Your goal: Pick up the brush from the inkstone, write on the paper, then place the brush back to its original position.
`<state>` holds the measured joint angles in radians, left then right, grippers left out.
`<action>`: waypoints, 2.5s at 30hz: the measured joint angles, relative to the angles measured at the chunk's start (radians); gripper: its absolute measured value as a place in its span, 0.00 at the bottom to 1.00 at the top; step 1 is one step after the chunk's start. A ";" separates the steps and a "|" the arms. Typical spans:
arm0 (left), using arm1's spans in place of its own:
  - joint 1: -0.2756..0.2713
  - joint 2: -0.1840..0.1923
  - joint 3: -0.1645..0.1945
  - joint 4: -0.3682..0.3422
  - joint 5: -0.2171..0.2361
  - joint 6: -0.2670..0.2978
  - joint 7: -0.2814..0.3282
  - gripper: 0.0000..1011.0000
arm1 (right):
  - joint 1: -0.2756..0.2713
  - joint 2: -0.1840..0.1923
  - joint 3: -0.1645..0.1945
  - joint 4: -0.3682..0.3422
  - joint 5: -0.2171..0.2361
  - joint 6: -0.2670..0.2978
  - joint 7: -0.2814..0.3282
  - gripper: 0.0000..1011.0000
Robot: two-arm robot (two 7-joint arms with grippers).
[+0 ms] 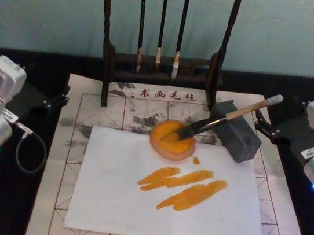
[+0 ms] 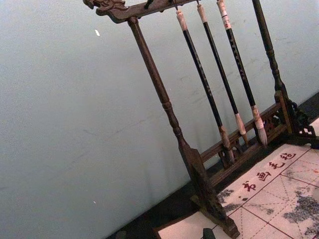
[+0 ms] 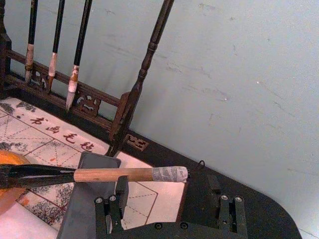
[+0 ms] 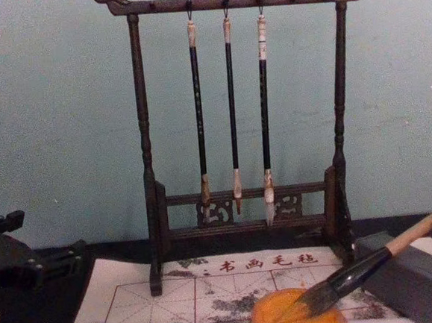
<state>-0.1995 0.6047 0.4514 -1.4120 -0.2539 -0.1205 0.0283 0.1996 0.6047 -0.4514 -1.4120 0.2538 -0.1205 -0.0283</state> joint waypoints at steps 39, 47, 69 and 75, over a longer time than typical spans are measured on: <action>0.000 0.000 0.000 0.000 0.000 0.000 0.000 0.99 | 0.000 0.000 0.000 0.000 0.000 0.000 0.000 0.99; 0.000 0.000 0.000 0.000 0.000 0.000 0.000 0.99 | 0.000 0.000 0.000 0.000 0.000 0.000 0.000 0.99; 0.000 0.000 0.000 0.000 0.000 0.000 0.000 0.99 | 0.000 0.000 0.000 0.000 0.000 0.000 0.000 0.99; 0.000 0.000 0.000 0.000 0.000 0.000 0.000 0.99 | -0.010 -0.011 0.022 -0.001 0.012 -0.001 0.009 0.99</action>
<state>-0.1995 0.6047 0.4514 -1.4120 -0.2539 -0.1205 0.0283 0.1900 0.5939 -0.4294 -1.4133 0.2658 -0.1212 -0.0191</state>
